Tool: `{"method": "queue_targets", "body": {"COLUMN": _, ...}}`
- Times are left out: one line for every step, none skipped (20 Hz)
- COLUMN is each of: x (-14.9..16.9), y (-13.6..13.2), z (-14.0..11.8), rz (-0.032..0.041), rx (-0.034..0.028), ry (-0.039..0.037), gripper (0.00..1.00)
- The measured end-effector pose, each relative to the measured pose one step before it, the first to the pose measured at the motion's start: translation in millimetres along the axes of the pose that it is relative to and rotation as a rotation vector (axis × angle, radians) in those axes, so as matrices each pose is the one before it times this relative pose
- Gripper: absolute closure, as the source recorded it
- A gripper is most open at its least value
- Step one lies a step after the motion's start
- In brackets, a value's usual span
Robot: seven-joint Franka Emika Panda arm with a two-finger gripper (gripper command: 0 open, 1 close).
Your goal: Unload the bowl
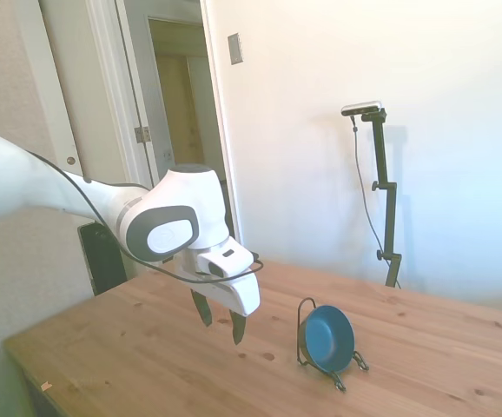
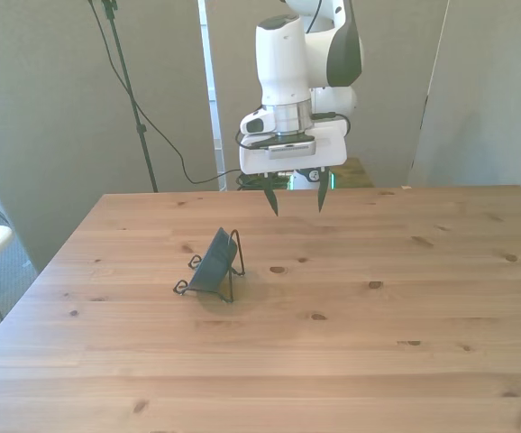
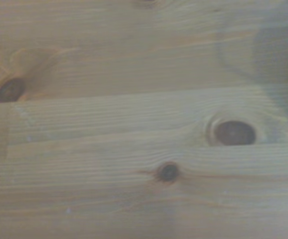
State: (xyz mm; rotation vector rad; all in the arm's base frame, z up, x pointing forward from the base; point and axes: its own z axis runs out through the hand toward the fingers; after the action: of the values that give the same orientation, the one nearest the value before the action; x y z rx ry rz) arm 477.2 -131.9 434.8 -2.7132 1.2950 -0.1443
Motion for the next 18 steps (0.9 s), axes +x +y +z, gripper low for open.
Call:
{"method": "queue_targets", "body": {"x": 7.63, "y": 3.54, "z": -3.04, "rz": 0.0032, "rx": 0.00471, "ry": 0.00635, "gripper": 0.0}}
{"method": "queue_targets", "body": {"x": 7.74, "y": 3.77, "z": -3.83, "rz": 0.00496, "rx": 0.00701, "ry": 0.00621, "gripper": 0.0}}
{"method": "queue_targets", "body": {"x": 7.26, "y": 3.38, "z": -3.51, "rz": 0.00056, "rx": 0.00916, "ry": 0.00288, "gripper": 0.0}}
{"method": "queue_targets", "body": {"x": 5.69, "y": 2.41, "z": -2.6, "rz": -0.00368, "rx": 0.00734, "ry": -0.00407, "gripper": 0.0}}
{"method": "queue_targets", "body": {"x": 5.6, "y": 1.79, "z": -2.52, "rz": -0.00502, "rx": 0.00519, "ry": -0.00487, "gripper": 0.0}}
{"method": "queue_targets", "body": {"x": 5.35, "y": 1.07, "z": -1.93, "rz": -0.00432, "rx": 0.00337, "ry": -0.00115, "gripper": 0.0}}
{"method": "queue_targets", "body": {"x": 5.45, "y": 0.14, "z": -2.08, "rz": -0.00111, "rx": 0.00346, "ry": 0.00028, "gripper": 0.0}}
{"method": "queue_targets", "body": {"x": 5.87, "y": 0.49, "z": -2.44, "rz": 0.00085, "rx": 0.00505, "ry": 0.00311, "gripper": 0.0}}
{"method": "queue_targets", "body": {"x": 6.52, "y": 1.21, "z": -2.56, "rz": 0.00151, "rx": 0.00237, "ry": 0.00538, "gripper": 0.0}}
{"method": "queue_targets", "body": {"x": 7.2, "y": 1.88, "z": -3.35, "rz": 0.00339, "rx": 0.00033, "ry": 0.00549, "gripper": 0.0}}
{"method": "queue_targets", "body": {"x": 7.31, "y": 3.61, "z": -3.61, "rz": 0.00525, "rx": -0.00118, "ry": 0.00266, "gripper": 0.0}}
{"method": "queue_targets", "body": {"x": 7.48, "y": 4.77, "z": -3.67, "rz": 0.00407, "rx": -0.00123, "ry": 0.00144, "gripper": 0.0}}
{"method": "queue_targets", "body": {"x": 6.34, "y": 5.21, "z": -3.64, "rz": 0.00171, "rx": -0.00075, "ry": -0.00128, "gripper": 0.0}}
{"method": "queue_targets", "body": {"x": 5.83, "y": 5.53, "z": -3.58, "rz": 0.00326, "rx": 0.00131, "ry": -0.00022, "gripper": 0.0}}
{"method": "queue_targets", "body": {"x": 5.06, "y": 5.49, "z": -2.78, "rz": 0.00347, "rx": 0.00042, "ry": 0.00283, "gripper": 0.0}}
{"method": "queue_targets", "body": {"x": 4.15, "y": 5.07, "z": -1.67, "rz": 0.0021, "rx": -0.00011, "ry": 0.00451, "gripper": 0.0}}
{"method": "queue_targets", "body": {"x": 3.83, "y": 3.92, "z": -0.07, "rz": 0.00065, "rx": -0.00144, "ry": 0.0031, "gripper": 0.0}}
{"method": "queue_targets", "body": {"x": 3.6, "y": 2.49, "z": 1.29, "rz": 0.00012, "rx": -0.00238, "ry": 0.00252, "gripper": 0.0}}
